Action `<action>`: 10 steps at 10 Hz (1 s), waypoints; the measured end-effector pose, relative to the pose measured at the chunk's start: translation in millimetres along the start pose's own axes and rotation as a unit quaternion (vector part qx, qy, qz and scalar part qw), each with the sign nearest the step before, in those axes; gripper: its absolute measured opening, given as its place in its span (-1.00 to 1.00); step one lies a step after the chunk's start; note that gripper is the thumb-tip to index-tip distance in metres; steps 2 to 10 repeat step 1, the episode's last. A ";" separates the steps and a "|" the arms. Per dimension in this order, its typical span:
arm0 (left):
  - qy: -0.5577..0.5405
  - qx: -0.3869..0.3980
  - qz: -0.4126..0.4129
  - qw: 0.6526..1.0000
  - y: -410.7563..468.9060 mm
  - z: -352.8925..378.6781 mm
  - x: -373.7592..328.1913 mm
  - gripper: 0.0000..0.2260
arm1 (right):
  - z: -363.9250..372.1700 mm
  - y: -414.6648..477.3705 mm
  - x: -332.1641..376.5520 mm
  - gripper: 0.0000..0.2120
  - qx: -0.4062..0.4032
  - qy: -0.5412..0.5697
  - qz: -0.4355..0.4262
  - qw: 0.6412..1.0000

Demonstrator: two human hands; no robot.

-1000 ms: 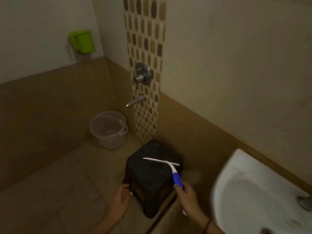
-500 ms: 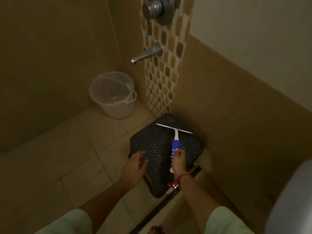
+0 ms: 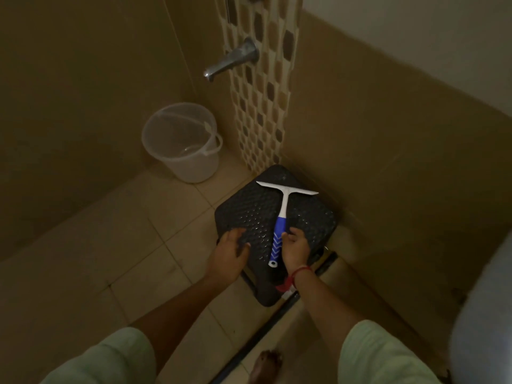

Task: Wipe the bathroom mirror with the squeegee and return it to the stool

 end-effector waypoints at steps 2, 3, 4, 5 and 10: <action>-0.029 -0.037 0.025 0.999 -0.6 -17.8 -46.0 -0.68 | -25.6 -44.2 19.1 -0.71 -0.009 0.042 -0.055 0.998; -0.029 -0.037 0.025 0.999 -0.6 -17.8 -46.0 -0.68 | -25.6 -44.2 19.1 -0.71 -0.009 0.042 -0.055 0.998; -0.029 -0.037 0.025 0.999 -0.6 -17.8 -46.0 -0.68 | -25.6 -44.2 19.1 -0.71 -0.009 0.042 -0.055 0.998; -0.029 -0.037 0.025 0.999 -0.6 -17.8 -46.0 -0.68 | -25.6 -44.2 19.1 -0.71 -0.009 0.042 -0.055 0.998; -0.029 -0.037 0.025 0.999 -0.6 -17.8 -46.0 -0.68 | -25.6 -44.2 19.1 -0.71 -0.009 0.042 -0.055 0.998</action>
Point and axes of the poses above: each hand's wrist, its own y-axis towards the middle knuckle, its own z-axis out of the palm, x = y × z, the point moved 3 cm from there along y, towards the middle knuckle, and after that the axes turned 14 degrees about z, right-handed, at the moved point
